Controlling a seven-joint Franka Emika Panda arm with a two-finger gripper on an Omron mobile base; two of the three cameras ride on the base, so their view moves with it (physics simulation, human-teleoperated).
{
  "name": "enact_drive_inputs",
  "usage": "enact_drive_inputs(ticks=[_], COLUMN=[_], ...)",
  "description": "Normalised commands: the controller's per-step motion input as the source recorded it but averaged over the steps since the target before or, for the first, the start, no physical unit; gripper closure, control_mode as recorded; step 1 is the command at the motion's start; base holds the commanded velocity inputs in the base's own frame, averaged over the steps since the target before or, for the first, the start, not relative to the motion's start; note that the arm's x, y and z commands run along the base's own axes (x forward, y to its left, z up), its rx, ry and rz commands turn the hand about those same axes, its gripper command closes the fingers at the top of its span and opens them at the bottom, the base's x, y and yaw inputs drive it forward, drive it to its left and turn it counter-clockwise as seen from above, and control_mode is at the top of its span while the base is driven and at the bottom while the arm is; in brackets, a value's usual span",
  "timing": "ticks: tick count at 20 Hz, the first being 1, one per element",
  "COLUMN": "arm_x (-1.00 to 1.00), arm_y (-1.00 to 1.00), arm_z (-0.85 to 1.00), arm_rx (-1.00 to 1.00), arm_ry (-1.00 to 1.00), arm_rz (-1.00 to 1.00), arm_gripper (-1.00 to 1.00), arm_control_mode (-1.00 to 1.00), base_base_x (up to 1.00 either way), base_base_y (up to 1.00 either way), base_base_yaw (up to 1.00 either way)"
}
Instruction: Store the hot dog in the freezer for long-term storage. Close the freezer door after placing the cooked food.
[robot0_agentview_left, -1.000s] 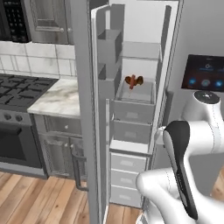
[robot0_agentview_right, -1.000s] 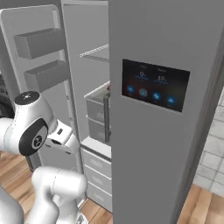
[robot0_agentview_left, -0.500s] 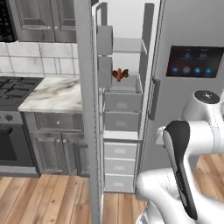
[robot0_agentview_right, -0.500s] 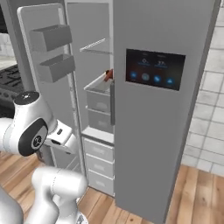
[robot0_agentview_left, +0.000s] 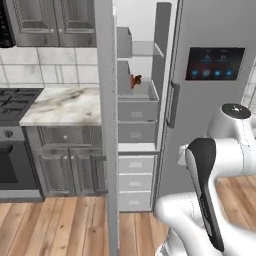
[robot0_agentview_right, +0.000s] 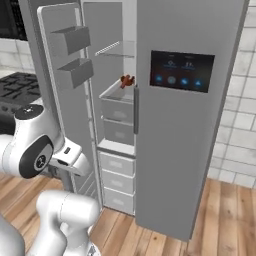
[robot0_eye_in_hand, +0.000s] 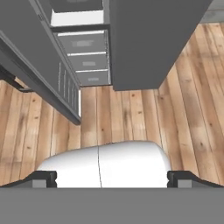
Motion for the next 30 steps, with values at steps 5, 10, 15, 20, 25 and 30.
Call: enact_drive_inputs(ticks=[5, 10, 15, 20, 25, 30], arm_x=[0.00, 0.00, 0.00, 0.00, 0.00, 0.00], arm_y=[0.00, 0.00, 0.00, 0.00, 0.00, 0.00], arm_z=[0.00, 0.00, 0.00, 0.00, 0.00, 0.00], arm_rx=[0.00, 0.00, 0.00, 0.00, 0.00, 0.00], arm_ry=[0.00, 0.00, 0.00, 0.00, 0.00, 0.00], arm_rz=[0.00, 0.00, 0.00, 0.00, 0.00, 0.00], arm_gripper=[-1.00, -1.00, -1.00, -1.00, -1.00, -1.00], arm_control_mode=[1.00, 1.00, 1.00, 1.00, 1.00, 1.00], base_base_x=[0.00, 0.00, -0.05, -0.12, -0.13, -0.02], base_base_y=[0.35, 0.31, 0.34, 0.48, 0.42, 0.10], base_base_yaw=[-0.29, -0.25, -0.15, -0.01, 0.00, 0.00])
